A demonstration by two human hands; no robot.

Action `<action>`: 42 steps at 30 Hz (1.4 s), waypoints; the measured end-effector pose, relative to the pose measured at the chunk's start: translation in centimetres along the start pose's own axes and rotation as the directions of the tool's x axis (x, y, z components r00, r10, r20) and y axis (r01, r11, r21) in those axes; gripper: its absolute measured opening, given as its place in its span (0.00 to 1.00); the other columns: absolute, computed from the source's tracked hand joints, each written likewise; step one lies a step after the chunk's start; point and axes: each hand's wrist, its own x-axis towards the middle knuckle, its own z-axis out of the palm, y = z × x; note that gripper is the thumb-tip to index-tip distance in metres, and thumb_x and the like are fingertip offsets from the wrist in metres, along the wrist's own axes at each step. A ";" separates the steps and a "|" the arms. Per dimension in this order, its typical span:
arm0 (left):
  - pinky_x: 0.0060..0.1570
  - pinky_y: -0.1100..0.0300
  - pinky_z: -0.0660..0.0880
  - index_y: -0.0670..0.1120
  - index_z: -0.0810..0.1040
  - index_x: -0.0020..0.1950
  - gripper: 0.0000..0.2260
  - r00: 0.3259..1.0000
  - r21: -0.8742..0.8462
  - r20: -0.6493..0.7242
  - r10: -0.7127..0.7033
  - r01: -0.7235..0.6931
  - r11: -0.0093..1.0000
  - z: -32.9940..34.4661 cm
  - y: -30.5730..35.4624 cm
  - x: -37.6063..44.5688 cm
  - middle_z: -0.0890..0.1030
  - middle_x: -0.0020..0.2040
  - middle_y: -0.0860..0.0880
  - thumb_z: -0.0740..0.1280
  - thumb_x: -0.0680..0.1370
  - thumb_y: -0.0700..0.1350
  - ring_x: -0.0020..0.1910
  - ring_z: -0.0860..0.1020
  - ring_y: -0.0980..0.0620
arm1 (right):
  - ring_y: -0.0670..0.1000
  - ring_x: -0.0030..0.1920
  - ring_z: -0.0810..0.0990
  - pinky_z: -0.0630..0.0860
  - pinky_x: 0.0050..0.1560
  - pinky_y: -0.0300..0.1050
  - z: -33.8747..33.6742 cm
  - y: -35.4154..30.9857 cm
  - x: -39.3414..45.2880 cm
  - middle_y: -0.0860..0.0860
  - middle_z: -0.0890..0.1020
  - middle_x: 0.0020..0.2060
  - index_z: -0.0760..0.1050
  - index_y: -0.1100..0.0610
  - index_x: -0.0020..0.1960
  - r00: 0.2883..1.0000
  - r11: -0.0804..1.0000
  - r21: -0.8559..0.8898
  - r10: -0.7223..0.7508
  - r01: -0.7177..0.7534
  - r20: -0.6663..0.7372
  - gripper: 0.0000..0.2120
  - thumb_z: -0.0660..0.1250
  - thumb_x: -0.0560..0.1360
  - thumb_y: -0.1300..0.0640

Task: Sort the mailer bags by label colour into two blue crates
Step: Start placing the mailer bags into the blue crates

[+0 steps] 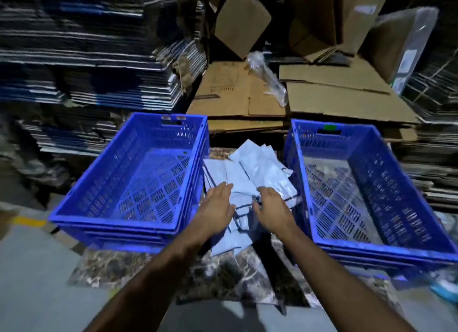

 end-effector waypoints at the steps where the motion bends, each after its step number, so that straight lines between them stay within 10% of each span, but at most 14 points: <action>1: 0.74 0.49 0.57 0.45 0.56 0.79 0.27 0.999 -0.020 0.017 -0.029 0.029 0.999 0.5 0.0 0.2 0.58 0.78 0.45 0.59 0.82 0.50 0.76 0.58 0.43 | 0.57 0.60 0.75 0.76 0.54 0.51 0.3 -0.1 0.2 0.57 0.75 0.60 0.68 0.59 0.68 1.000 1.000 -0.006 0.013 -0.012 0.020 0.19 0.61 0.80 0.52; 9: 0.75 0.48 0.57 0.45 0.61 0.77 0.25 0.982 -0.130 0.160 -0.096 0.118 0.985 3.1 -0.5 0.9 0.55 0.79 0.42 0.60 0.81 0.49 0.78 0.54 0.43 | 0.56 0.63 0.72 0.75 0.46 0.50 1.6 -0.2 2.0 0.52 0.70 0.67 0.73 0.55 0.59 0.999 0.995 -0.095 -0.037 0.039 0.026 0.10 0.63 0.77 0.60; 21: 0.71 0.60 0.58 0.44 0.64 0.76 0.22 0.994 -0.303 0.059 -0.091 0.105 0.947 1.2 -1.8 -1.5 0.66 0.74 0.46 0.60 0.82 0.46 0.73 0.64 0.49 | 0.58 0.66 0.71 0.76 0.54 0.54 0.1 -0.2 2.9 0.52 0.72 0.71 0.73 0.57 0.68 0.937 0.895 -0.287 -0.348 0.340 0.024 0.26 0.71 0.70 0.60; 28: 0.50 0.46 0.77 0.51 0.66 0.69 0.18 0.869 -0.871 0.277 -0.410 0.407 0.273 1.3 0.0 -3.6 0.79 0.58 0.42 0.62 0.82 0.54 0.49 0.84 0.44 | 0.55 0.42 0.76 0.73 0.41 0.49 0.9 -2.2 -4.4 0.50 0.80 0.40 0.78 0.56 0.44 0.836 0.905 -0.165 -0.425 0.392 -0.346 0.04 0.66 0.75 0.63; 33: 0.46 0.48 0.81 0.48 0.73 0.62 0.14 0.867 -0.901 0.363 -0.343 0.420 0.109 1.6 0.6 -3.9 0.83 0.57 0.43 0.70 0.78 0.44 0.50 0.84 0.45 | 0.53 0.41 0.75 0.72 0.39 0.48 1.5 -3.1 -7.6 0.48 0.79 0.39 0.78 0.56 0.43 0.856 0.916 -0.115 -0.400 0.384 -0.327 0.06 0.66 0.76 0.64; 38: 0.48 0.47 0.81 0.47 0.74 0.60 0.14 0.932 -0.945 0.251 -0.263 0.295 0.143 1.1 -0.1 -4.9 0.84 0.55 0.42 0.68 0.78 0.34 0.52 0.84 0.44 | 0.49 0.57 0.73 0.72 0.55 0.41 1.0 -5.3 -10.2 0.41 0.75 0.51 0.78 0.55 0.55 0.882 0.953 0.287 0.053 0.095 -0.468 0.16 0.66 0.69 0.65; 42: 0.54 0.42 0.78 0.50 0.82 0.51 0.11 0.958 -0.952 0.101 -0.268 0.171 0.255 -0.2 0.0 -5.5 0.85 0.51 0.48 0.69 0.76 0.35 0.54 0.82 0.40 | 0.48 0.54 0.77 0.73 0.51 0.42 -2.0 -6.7 -9.3 0.47 0.78 0.53 0.72 0.50 0.66 0.840 0.579 0.775 0.529 -0.253 -0.120 0.16 0.59 0.82 0.45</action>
